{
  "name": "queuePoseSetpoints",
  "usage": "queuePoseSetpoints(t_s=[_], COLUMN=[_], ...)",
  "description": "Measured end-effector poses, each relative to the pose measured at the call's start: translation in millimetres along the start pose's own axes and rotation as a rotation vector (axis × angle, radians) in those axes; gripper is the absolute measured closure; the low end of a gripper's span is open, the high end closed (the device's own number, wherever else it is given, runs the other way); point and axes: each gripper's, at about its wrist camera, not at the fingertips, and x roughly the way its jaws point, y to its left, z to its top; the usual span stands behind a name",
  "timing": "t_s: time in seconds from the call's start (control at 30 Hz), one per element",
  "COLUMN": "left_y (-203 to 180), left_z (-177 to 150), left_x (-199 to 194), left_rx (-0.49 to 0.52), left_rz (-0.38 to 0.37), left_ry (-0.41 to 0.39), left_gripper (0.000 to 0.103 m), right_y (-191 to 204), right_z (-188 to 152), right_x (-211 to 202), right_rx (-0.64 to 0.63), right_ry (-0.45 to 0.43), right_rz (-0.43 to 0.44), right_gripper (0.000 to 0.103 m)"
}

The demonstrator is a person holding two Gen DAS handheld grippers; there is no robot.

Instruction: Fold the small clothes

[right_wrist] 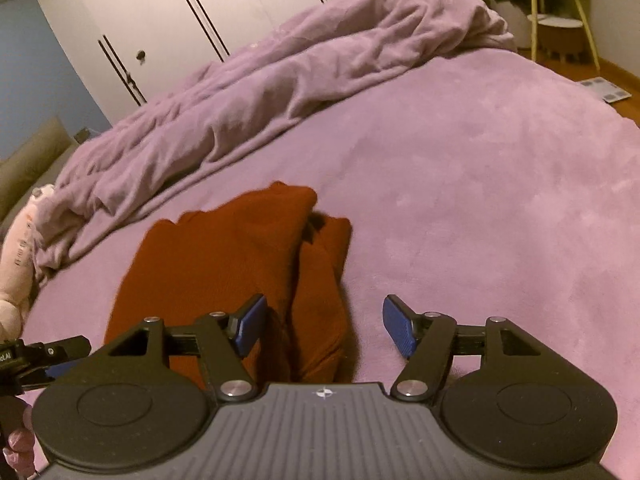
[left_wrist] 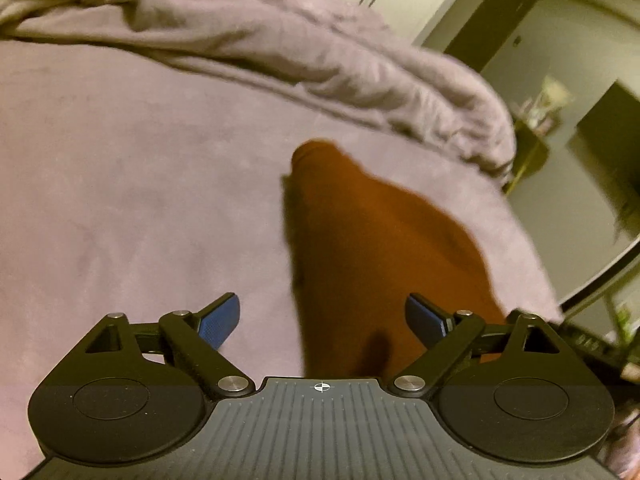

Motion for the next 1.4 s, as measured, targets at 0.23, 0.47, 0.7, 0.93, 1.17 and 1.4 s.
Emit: queuePoseSetpoints(t_s=[0.23, 0.47, 0.7, 0.93, 1.17, 1.4], left_y=[-19, -33, -48, -18, 8, 34], left_z=[-12, -75, -79, -66, -54, -16], left_x=[-13, -24, 3, 7, -17, -13], left_rx=[0.007, 0.110, 0.253, 0.105, 0.027, -0.110], left_rz=[-0.006, 0.035, 0.220, 0.217, 0.117, -0.043], left_ry=[-0.017, 0.011, -0.005, 0.044, 0.130, 0.127], left_gripper=[0.009, 0.009, 0.010, 0.015, 0.014, 0.008], right_y=[15, -5, -2, 3, -5, -26], right_z=[-16, -59, -64, -58, -63, -29], right_x=[-19, -40, -24, -13, -9, -18], right_rx=[0.018, 0.299, 0.398, 0.342, 0.203, 0.144], right_ry=[-0.010, 0.005, -0.003, -0.027, 0.015, -0.027], right_rz=[0.061, 0.227, 0.258, 0.225, 0.156, 0.138], right_gripper=[0.039, 0.036, 0.038, 0.095, 0.093, 0.037])
